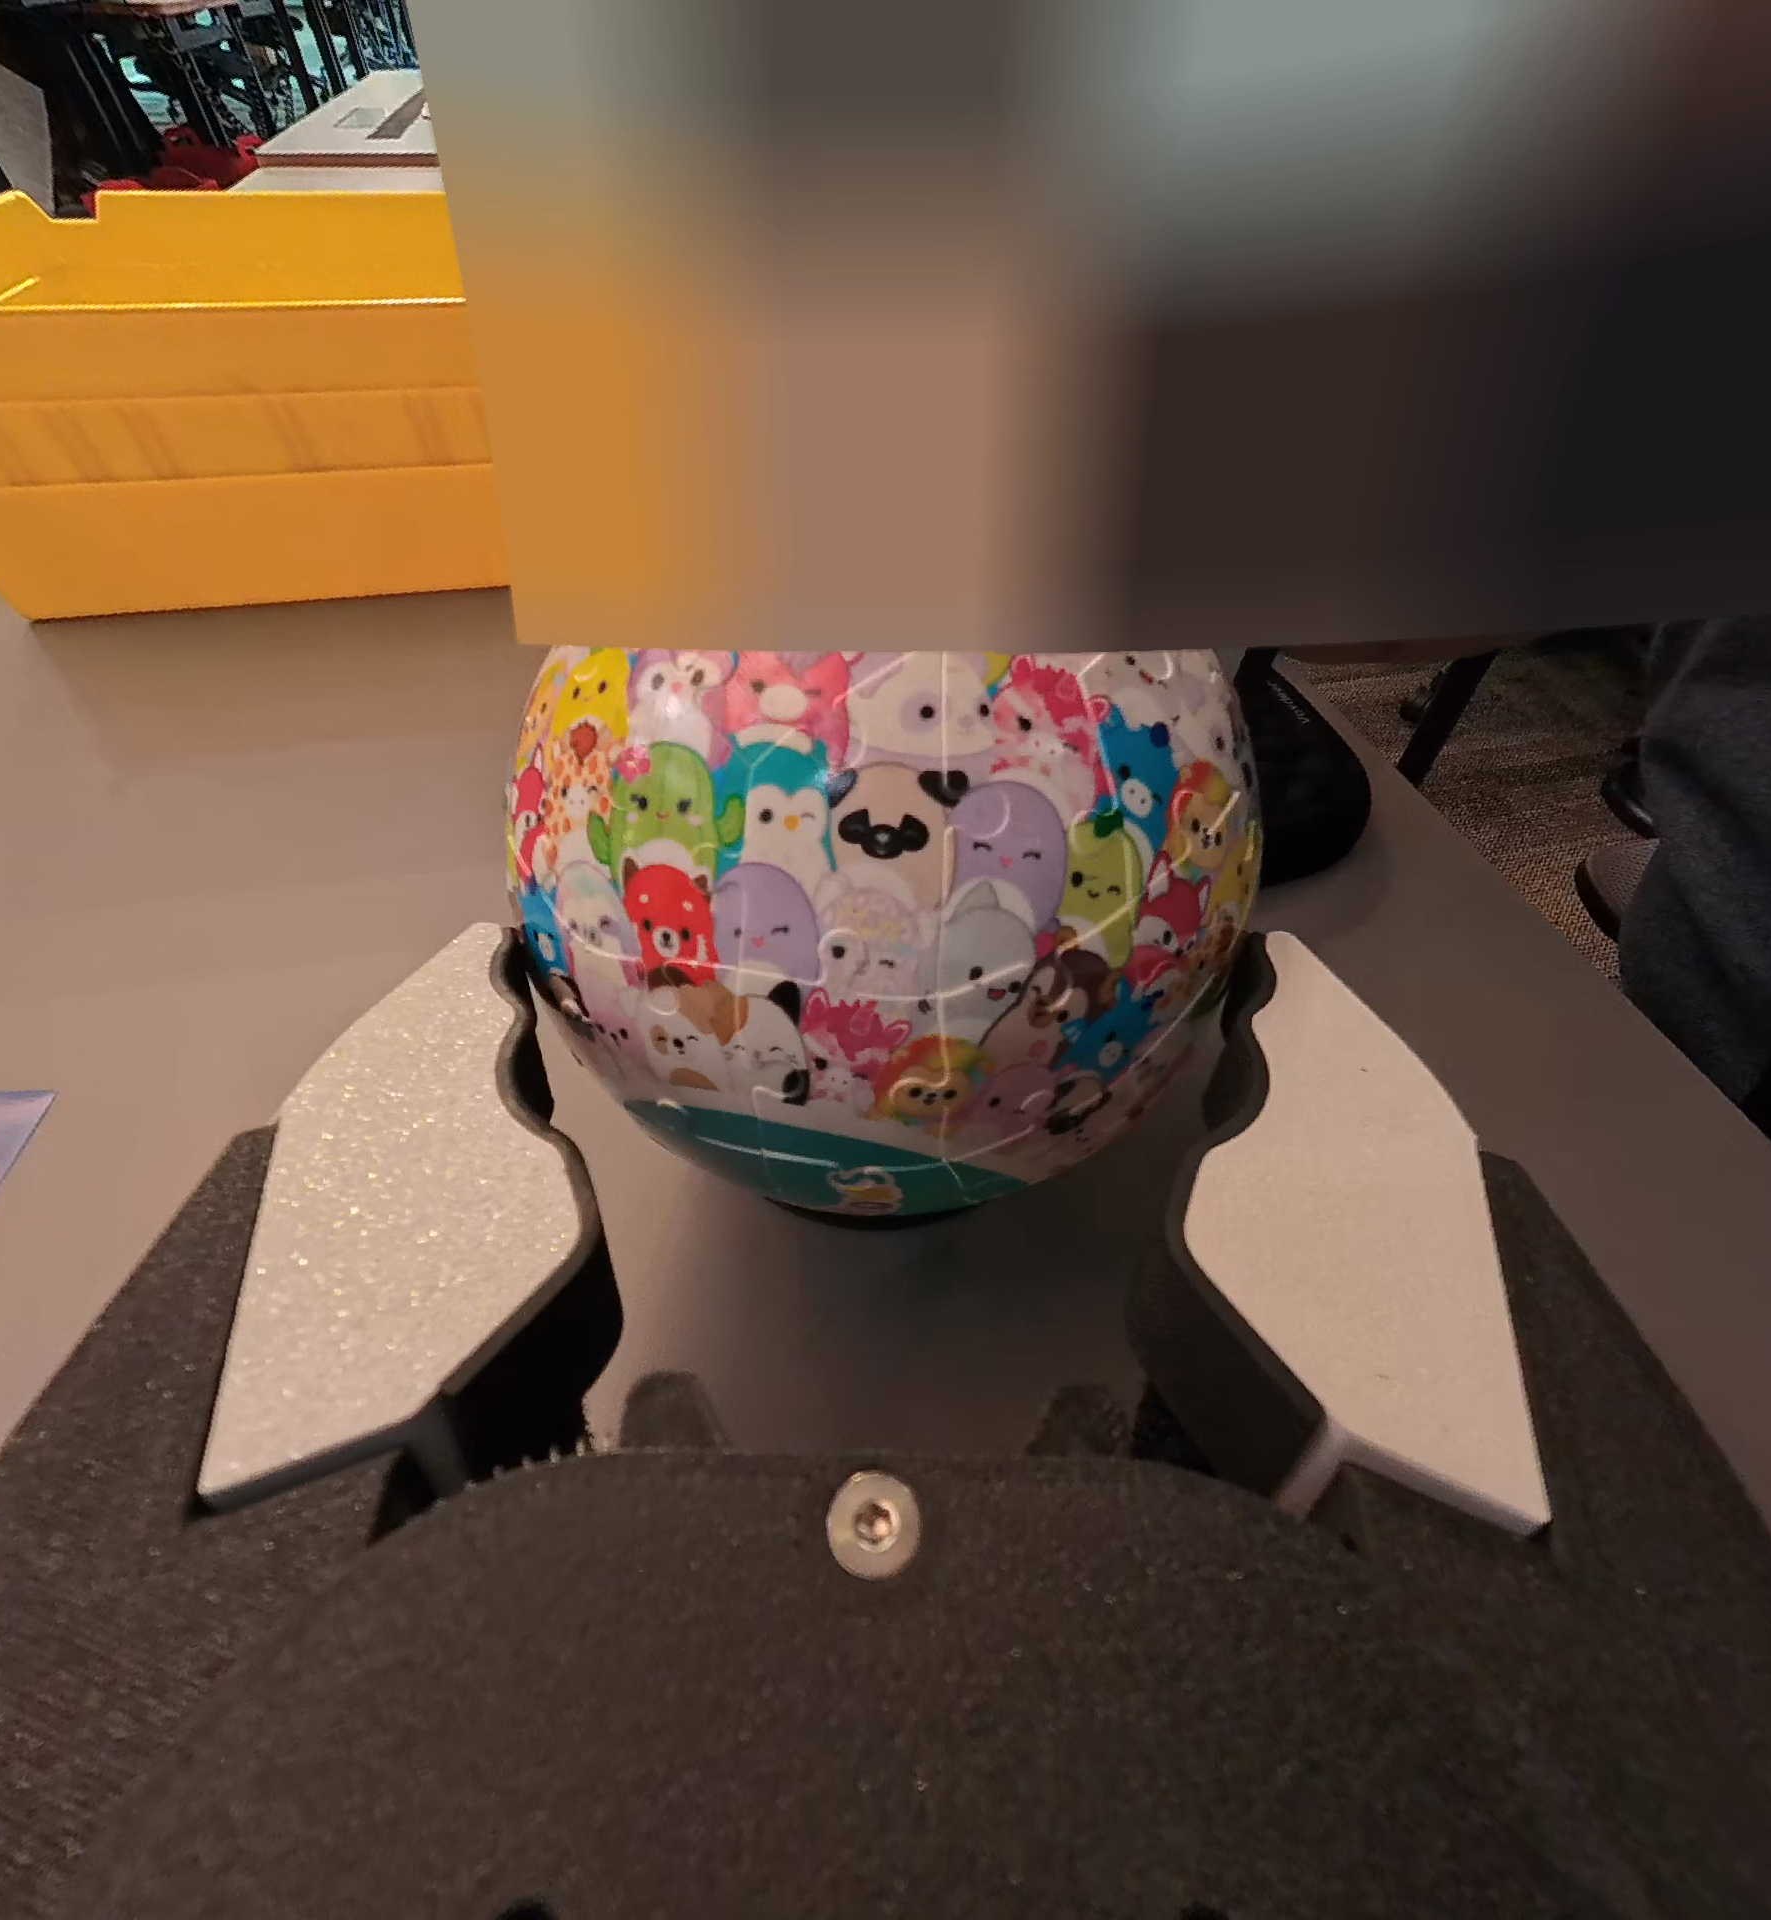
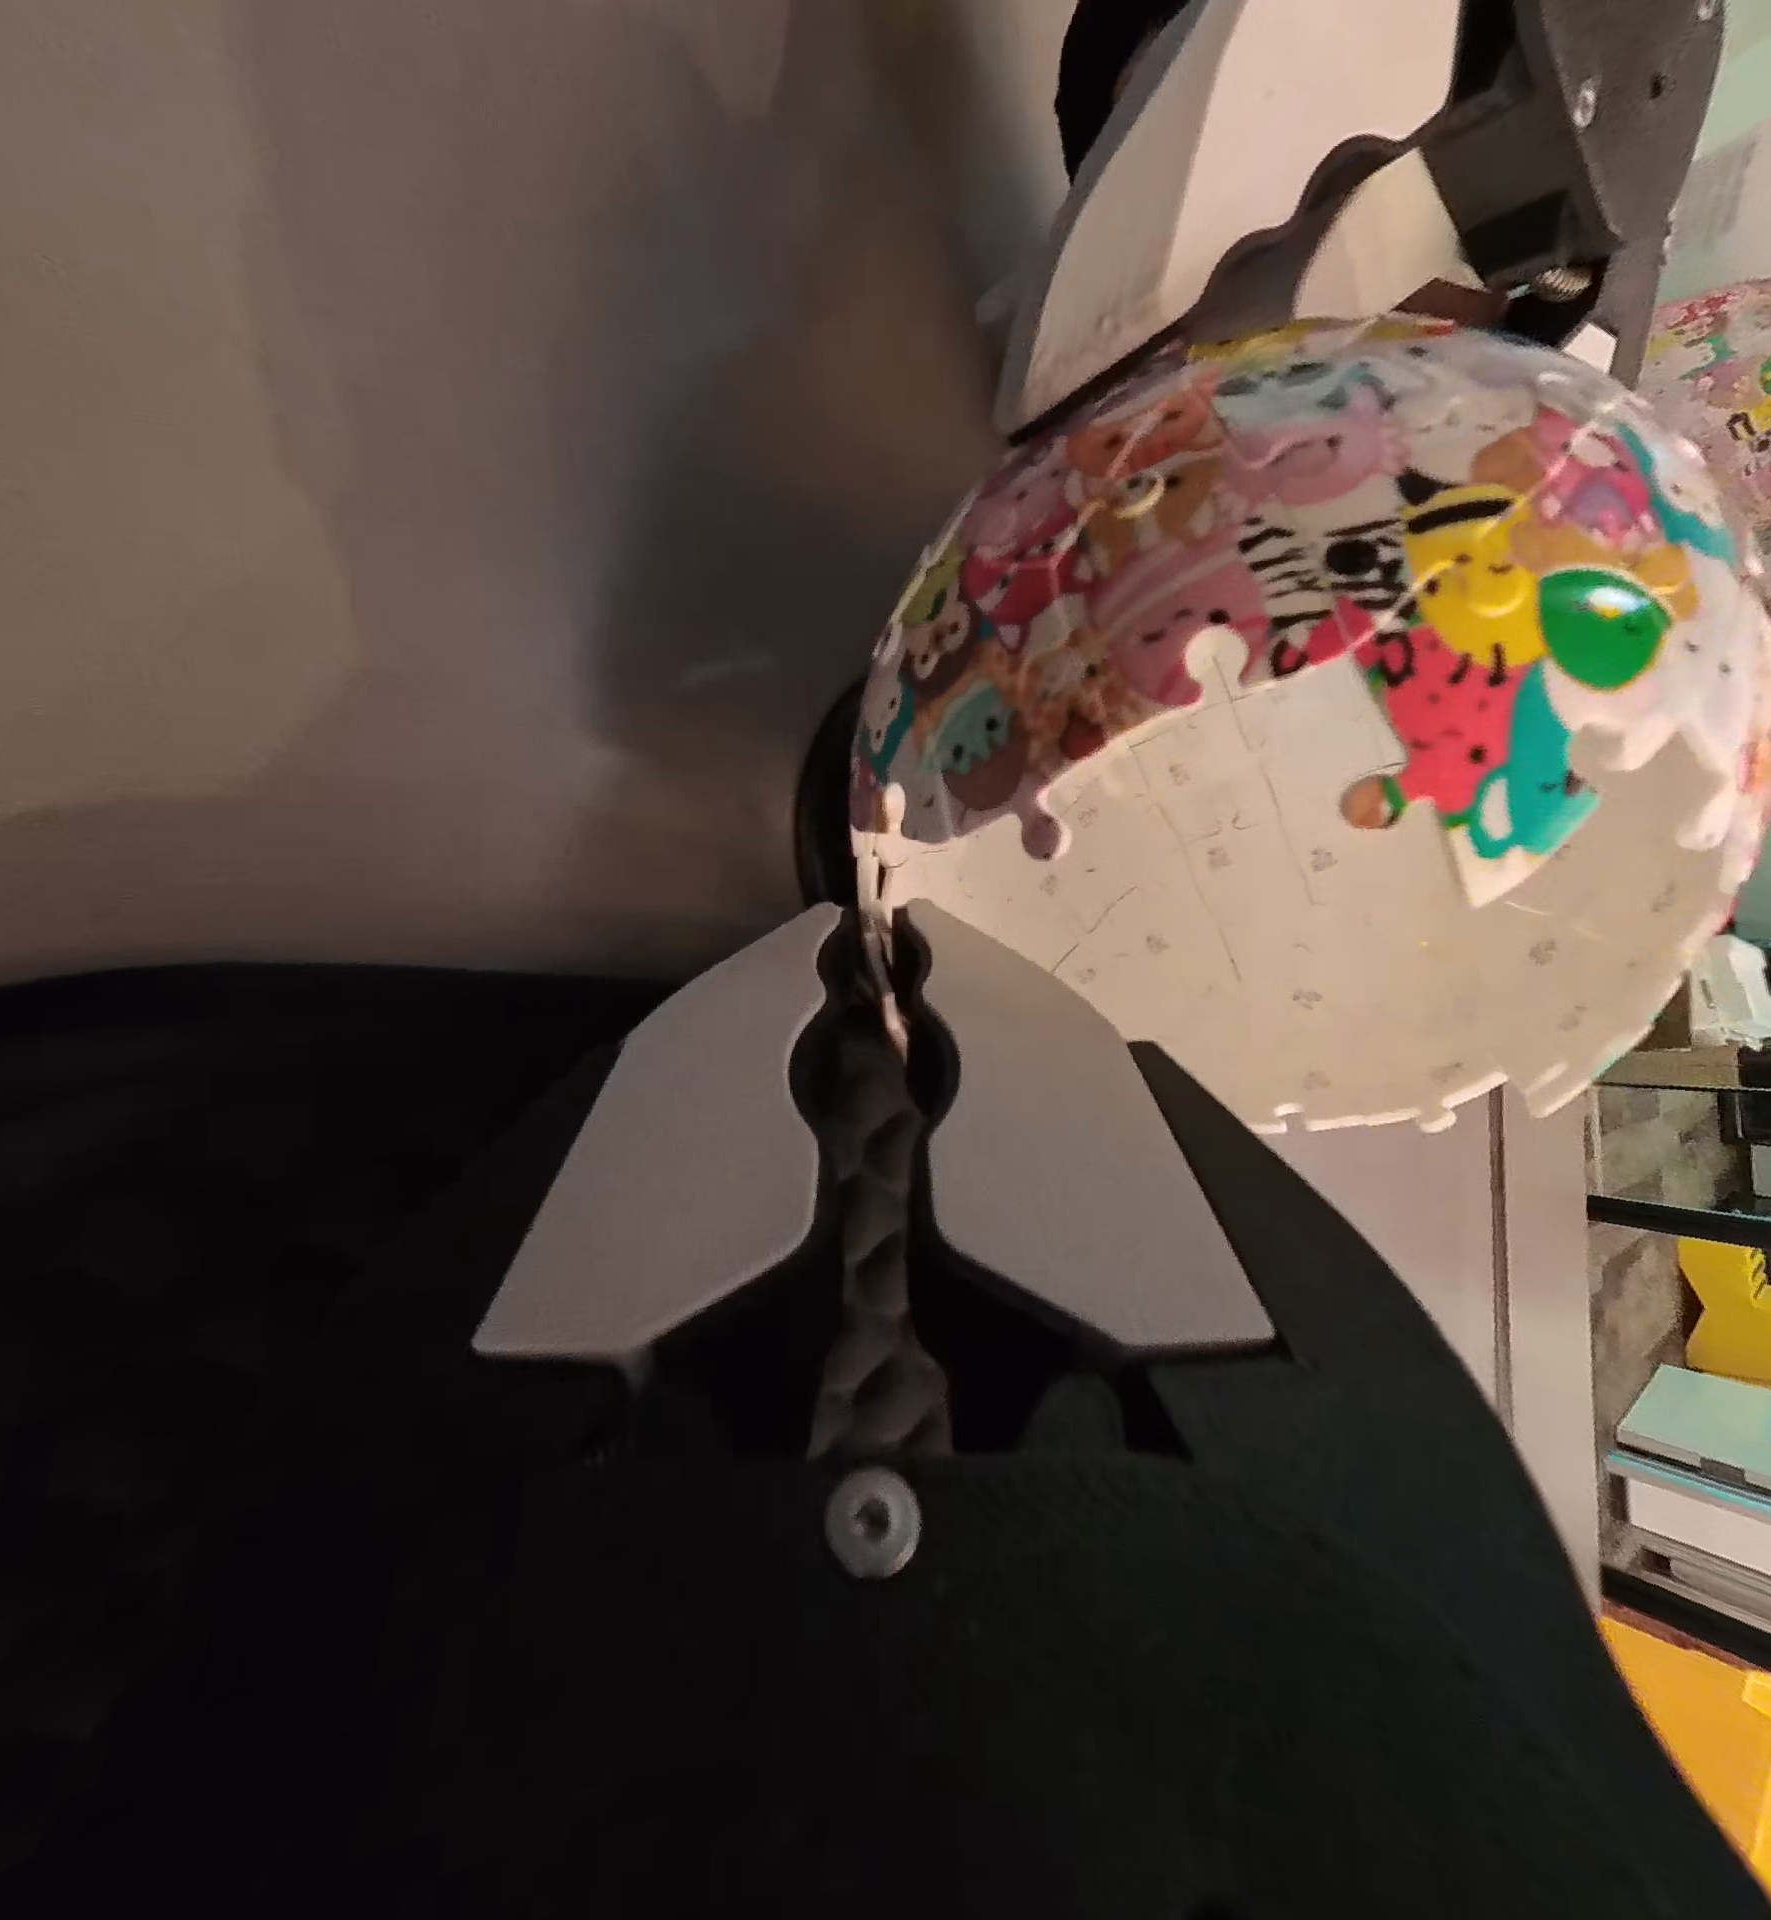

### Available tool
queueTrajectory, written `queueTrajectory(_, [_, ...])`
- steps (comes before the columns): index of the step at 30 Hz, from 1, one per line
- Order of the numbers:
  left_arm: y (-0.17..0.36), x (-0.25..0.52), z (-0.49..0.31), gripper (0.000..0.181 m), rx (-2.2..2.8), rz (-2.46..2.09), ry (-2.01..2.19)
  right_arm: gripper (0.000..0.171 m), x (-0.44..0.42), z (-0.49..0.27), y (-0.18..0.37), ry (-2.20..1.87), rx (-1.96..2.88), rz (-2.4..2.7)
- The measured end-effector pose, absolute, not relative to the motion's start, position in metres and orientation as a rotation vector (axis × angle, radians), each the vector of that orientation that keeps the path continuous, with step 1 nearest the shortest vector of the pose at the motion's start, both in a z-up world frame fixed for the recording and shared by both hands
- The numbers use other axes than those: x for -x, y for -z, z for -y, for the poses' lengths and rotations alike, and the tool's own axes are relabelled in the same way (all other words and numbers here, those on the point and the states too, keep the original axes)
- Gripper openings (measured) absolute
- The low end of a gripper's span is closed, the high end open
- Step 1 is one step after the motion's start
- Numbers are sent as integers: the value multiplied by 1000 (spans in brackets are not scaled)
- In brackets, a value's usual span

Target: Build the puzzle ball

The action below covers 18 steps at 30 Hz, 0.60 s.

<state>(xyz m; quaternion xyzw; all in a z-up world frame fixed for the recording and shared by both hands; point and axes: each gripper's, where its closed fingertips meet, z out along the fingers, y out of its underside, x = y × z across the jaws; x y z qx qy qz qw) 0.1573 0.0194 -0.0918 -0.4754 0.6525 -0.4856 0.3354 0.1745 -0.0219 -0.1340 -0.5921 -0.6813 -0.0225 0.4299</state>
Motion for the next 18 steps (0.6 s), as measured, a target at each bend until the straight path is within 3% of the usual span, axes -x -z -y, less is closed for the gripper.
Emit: queueTrajectory(18, [92, -156, -20, 123, 1239, -1700, 1265, 2, -186, 41, 127, 50, 1470, 1627])
